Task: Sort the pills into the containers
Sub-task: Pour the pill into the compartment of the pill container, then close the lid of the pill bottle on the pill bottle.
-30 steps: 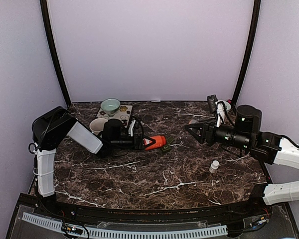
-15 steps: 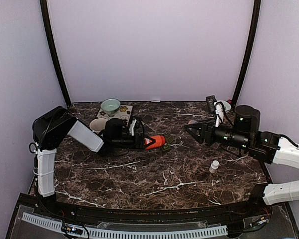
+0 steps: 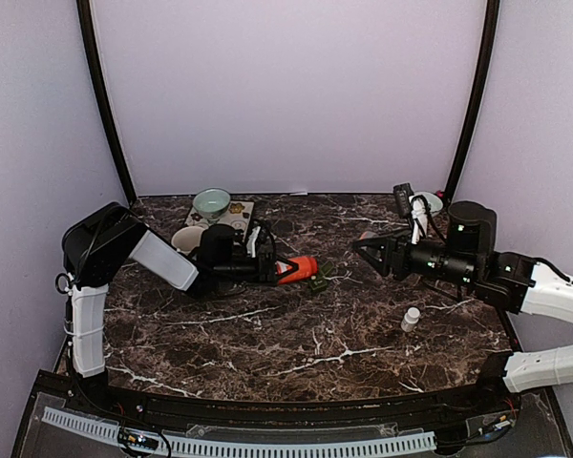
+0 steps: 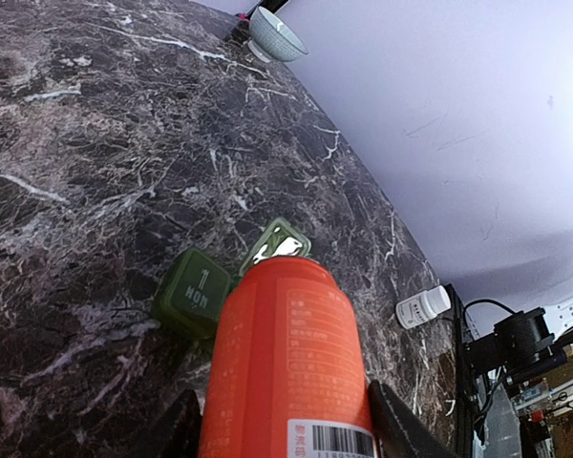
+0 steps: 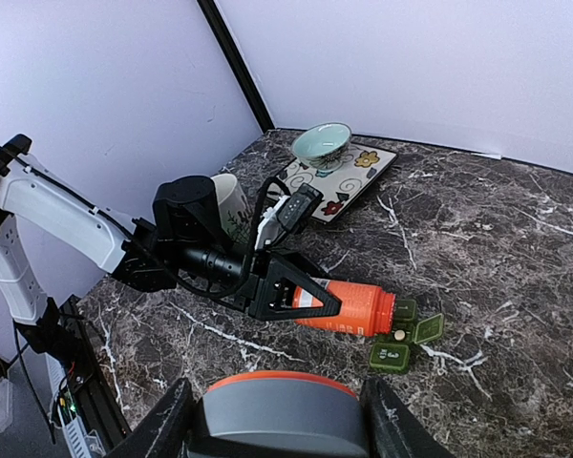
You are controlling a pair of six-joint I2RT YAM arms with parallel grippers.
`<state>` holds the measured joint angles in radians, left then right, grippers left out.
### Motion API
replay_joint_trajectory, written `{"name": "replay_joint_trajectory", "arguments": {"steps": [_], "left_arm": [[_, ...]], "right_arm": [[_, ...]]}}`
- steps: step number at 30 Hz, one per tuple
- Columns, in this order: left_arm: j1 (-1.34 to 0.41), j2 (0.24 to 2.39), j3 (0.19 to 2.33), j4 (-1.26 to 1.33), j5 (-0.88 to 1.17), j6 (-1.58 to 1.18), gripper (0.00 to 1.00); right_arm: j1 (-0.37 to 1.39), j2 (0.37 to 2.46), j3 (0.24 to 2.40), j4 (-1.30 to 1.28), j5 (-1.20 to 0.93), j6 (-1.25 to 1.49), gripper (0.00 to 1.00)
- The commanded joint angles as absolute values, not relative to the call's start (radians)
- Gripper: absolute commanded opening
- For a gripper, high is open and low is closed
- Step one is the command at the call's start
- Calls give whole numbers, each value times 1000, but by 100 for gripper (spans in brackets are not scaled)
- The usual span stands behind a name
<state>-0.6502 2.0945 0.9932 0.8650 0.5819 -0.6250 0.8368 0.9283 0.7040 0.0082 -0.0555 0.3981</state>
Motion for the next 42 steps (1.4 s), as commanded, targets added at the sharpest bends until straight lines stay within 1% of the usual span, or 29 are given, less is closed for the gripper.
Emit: {"name": "replay_joint_trajectory", "arguments": {"steps": [1,10,19,25,31,35,38,42], "left_arm": [[-643,2071,973,983,641,-661,0],[-642,1988,939,1005,732,-682,0],[-646,1802,900,889,827,-660,0],[-647,1689,909,779,951,-624,0],[-647,1610,929,711,1113,-612,0],[-647,1573,937,666,1182,-600,0],[-647,1561,938,668,1222,-615,0],[-644,1557,931,736,1262,-678,0]], "right_arm": [[827,941,708,57,-71,397,19],[823,953,703,59,-91,372,19],[822,928,727,28,-138,334,19],[829,926,763,17,-201,307,19],[866,942,828,-6,-219,272,19],[910,969,874,-20,-221,249,19],[951,998,910,-37,-215,229,19],[1003,1029,944,-61,-204,209,19]]}}
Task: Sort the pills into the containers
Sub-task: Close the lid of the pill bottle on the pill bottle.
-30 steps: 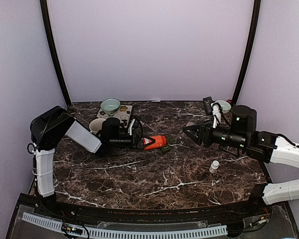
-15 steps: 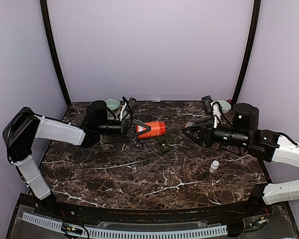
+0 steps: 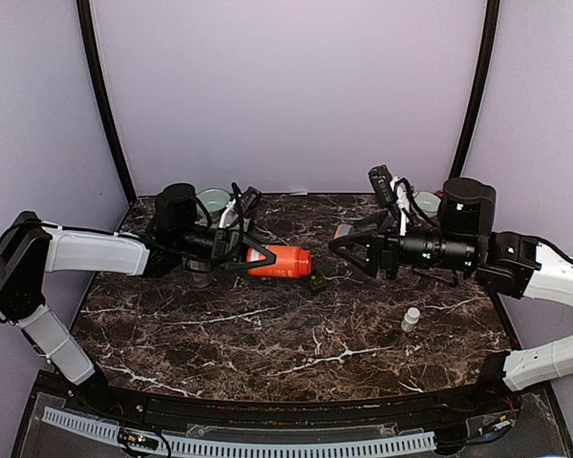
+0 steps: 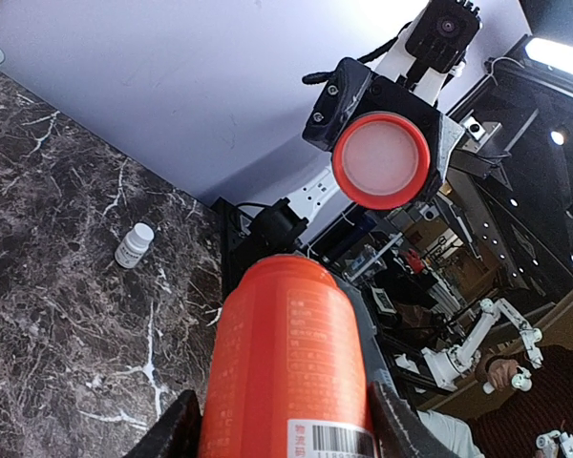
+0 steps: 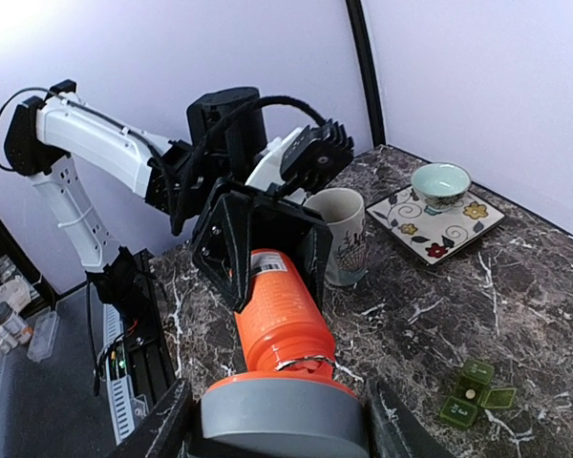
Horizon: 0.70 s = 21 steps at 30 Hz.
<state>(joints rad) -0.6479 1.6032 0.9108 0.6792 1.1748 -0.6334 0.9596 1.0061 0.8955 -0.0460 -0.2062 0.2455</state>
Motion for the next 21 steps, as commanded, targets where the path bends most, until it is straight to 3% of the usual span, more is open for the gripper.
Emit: {"name": "replay_joint_trajectory", "arguments": {"steps": [1,12,21], "left_arm": [[-643,1557,930,759,1270,-698,0],[-621,1632,902,1222,1339,-1068,0],[-621,1651,906,1259,1353,-1101,0]], "right_arm": [[1012,1034,951,-66,-202,205,19],[1055,1090,991,-91,-204,182,20],[1060,1146,1033,-83,-225,163,21]]}}
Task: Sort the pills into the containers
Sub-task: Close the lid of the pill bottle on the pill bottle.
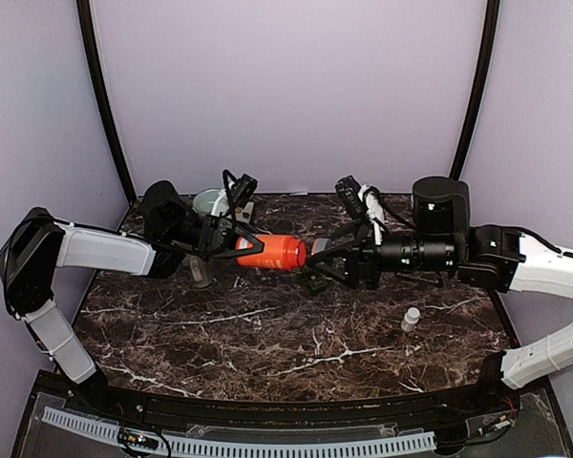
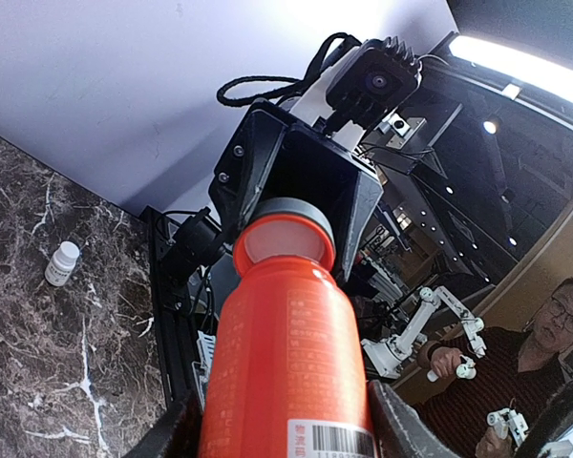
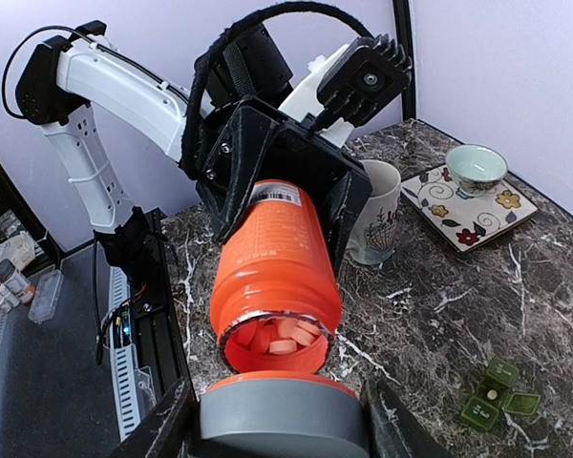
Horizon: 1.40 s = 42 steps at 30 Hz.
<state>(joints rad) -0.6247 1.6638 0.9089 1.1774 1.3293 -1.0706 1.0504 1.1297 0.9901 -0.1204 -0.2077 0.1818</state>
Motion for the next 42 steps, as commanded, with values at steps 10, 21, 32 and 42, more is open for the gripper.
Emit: {"name": "replay_joint_trajectory", "arguments": {"steps": [10,21,32,42], "left_arm": [[-621,1648,911,1235,1359,-1081,0],[-621,1649,915,1229,1355,-1075,0],[-621,1649,926,1232,1353,-1080,0],[-621,1649,929,1250,1351,-1097,0]], "right_arm": [[1062,1188,1067,-76,-237,155,22],[1067,1215,1081,-48,-253,159,22],[1073,1224,1078,-30,-261,166,22],[1076,1236,1075,-5,-266,172,22]]}}
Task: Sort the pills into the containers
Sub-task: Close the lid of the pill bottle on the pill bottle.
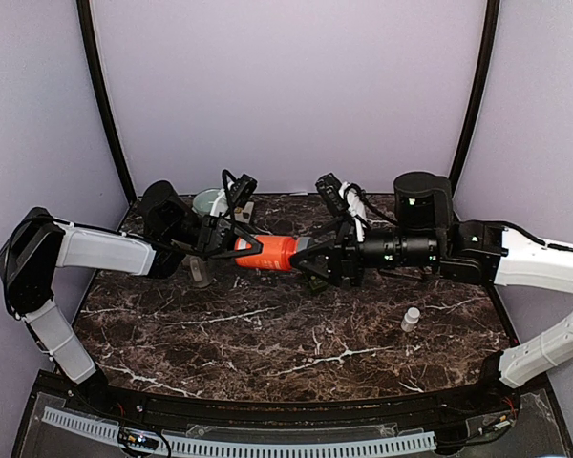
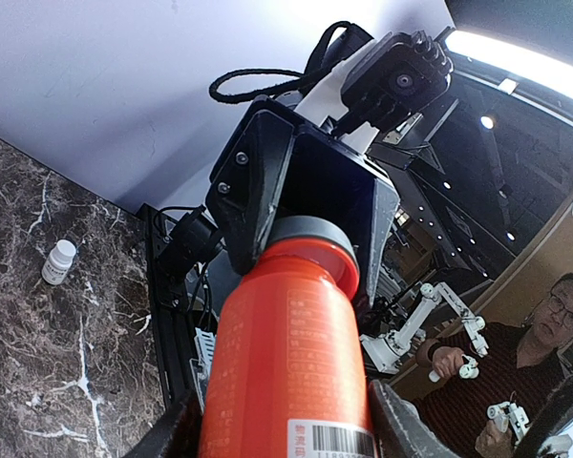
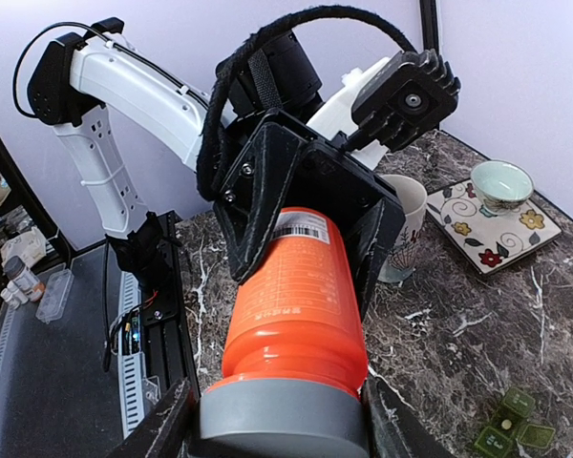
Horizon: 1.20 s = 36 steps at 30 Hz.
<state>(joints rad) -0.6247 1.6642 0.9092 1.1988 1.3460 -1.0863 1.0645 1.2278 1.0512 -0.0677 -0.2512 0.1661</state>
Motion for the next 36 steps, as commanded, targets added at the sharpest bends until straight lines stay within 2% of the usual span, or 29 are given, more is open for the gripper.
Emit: {"name": "replay_joint_trajectory", "arguments": {"steps": [1,36], "left_arm": [[-621,1649,930,1250,1350,-1098,0],[-621,1619,928,1235,1357,-1100,0]], "right_arm": [[1077,1237,1074,-3,-267,172,22],[1077,1251,1068,-21,-192,145,22]]}}
